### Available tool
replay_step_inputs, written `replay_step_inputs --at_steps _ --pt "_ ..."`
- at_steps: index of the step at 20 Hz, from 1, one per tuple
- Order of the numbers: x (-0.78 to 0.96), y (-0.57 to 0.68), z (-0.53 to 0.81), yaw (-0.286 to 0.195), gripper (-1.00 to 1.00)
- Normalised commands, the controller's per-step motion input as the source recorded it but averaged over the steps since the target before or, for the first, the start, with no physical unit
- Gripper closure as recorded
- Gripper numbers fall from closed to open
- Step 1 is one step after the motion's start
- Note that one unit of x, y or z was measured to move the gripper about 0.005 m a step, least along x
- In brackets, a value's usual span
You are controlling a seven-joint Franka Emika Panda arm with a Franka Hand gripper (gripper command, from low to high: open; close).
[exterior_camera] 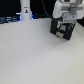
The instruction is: Open the kcup holder, insert the kcup into the holder, and close the kcup holder
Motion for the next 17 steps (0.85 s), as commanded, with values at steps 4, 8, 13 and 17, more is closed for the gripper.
replay_step_inputs --at_steps 4,8,13,17 --pt "-0.60 0.38 0.03 0.096 -1.00" --pt "-0.01 0.04 0.17 0.022 -1.00" --pt "0.03 -0.02 0.03 0.005 -1.00" --pt "0.01 0.00 0.04 -0.003 -1.00"
